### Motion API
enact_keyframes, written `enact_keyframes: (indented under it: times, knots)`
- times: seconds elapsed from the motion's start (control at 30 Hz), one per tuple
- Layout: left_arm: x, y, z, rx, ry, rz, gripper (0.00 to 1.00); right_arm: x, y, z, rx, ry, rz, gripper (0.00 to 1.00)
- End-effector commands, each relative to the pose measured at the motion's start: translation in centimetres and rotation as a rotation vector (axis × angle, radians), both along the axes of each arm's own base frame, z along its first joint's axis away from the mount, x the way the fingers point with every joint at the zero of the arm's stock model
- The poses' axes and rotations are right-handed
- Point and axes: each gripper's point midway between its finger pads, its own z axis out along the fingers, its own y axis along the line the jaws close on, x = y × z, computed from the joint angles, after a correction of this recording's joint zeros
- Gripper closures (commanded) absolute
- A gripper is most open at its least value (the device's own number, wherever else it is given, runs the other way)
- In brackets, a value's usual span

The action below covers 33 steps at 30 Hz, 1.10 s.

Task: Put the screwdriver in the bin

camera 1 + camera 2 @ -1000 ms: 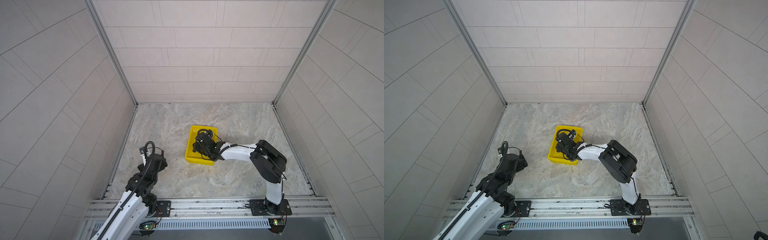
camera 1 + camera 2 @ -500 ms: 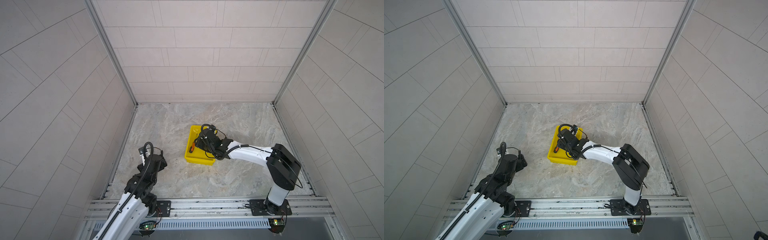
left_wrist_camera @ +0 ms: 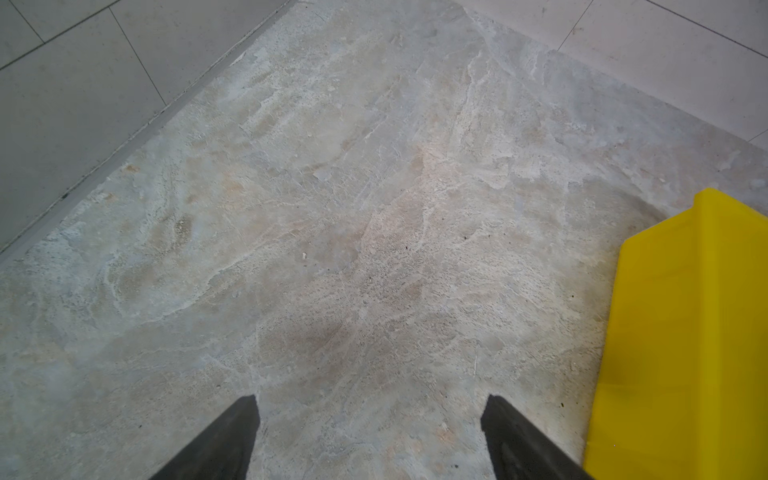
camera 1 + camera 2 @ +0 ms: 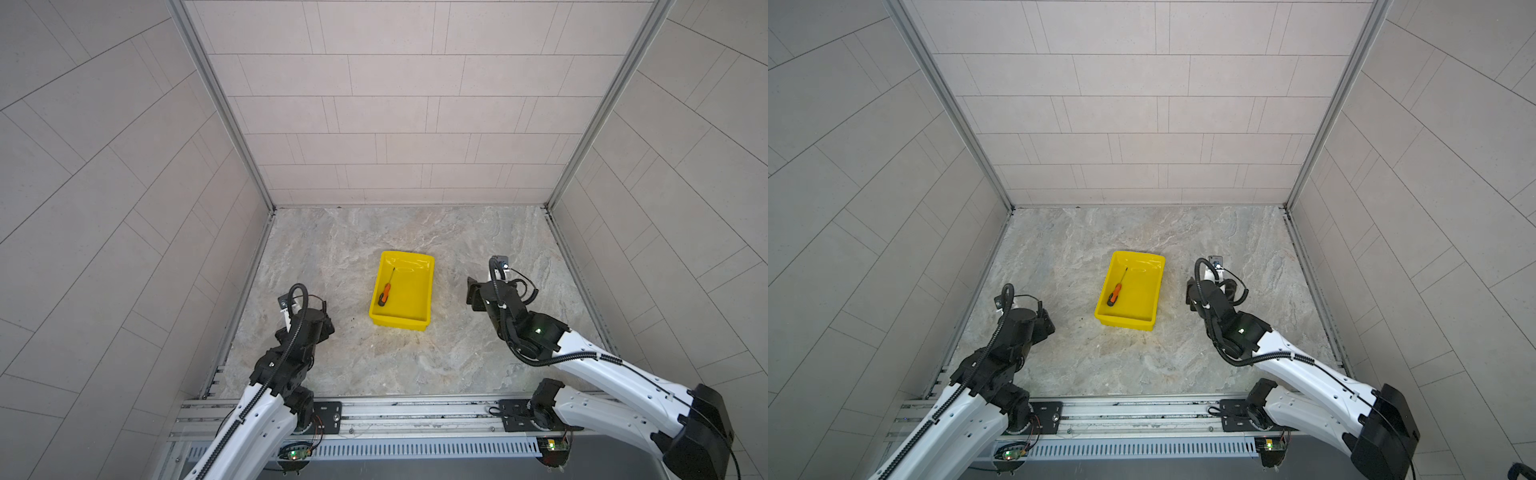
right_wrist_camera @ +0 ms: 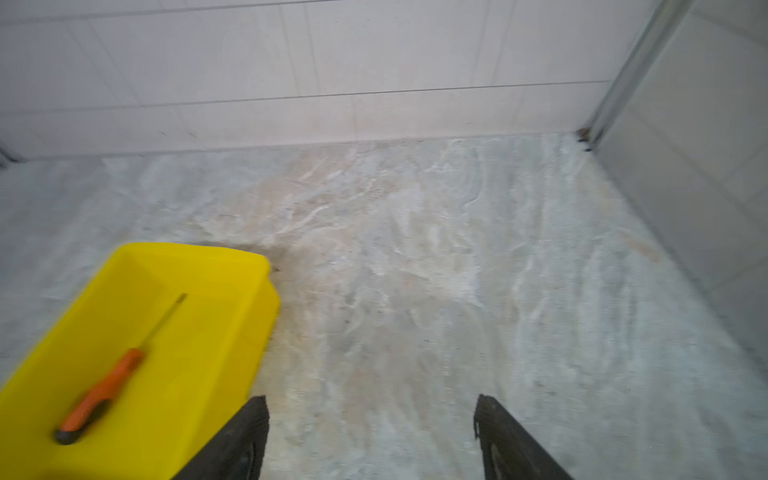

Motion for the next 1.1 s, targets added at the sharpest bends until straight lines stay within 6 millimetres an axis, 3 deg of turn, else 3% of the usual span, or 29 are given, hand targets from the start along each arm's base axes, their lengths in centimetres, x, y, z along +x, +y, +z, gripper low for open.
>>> enact_keyframes:
  times: [0.0, 0.13, 0.3, 0.57, 0.67, 0.87, 1.07]
  knots:
    - [0.0, 0.2, 0.1, 0.01, 0.005, 0.006, 0.1, -0.4, -3.9, 0.7, -0.194, -0.031, -0.052, 0.17]
    - [0.0, 0.2, 0.1, 0.013, 0.006, 0.008, 0.1, 0.8, -6.2, 1.8, -0.255, -0.082, -0.109, 0.16]
    - [0.0, 0.3, 0.1, 0.017, 0.007, 0.013, 0.1, 2.8, -6.5, 1.4, -0.382, -0.16, -0.104, 0.17]
    - [0.1, 0.2, 0.1, 0.013, 0.008, 0.009, 0.1, 6.2, -10.2, -3.6, -0.386, -0.101, -0.272, 0.16]
    - [0.1, 0.1, 0.0, 0.014, 0.013, 0.006, 0.1, 7.0, -11.4, -4.7, -0.37, -0.124, -0.345, 0.16]
    - [0.3, 0.1, 0.0, 0.016, 0.015, 0.01, 0.1, 8.8, -12.5, -6.8, -0.415, -0.069, -0.347, 0.14]
    - [0.4, 0.0, -0.2, 0.022, 0.035, 0.007, 0.1, 9.2, -13.2, -8.5, -0.324, -0.086, -0.292, 0.09]
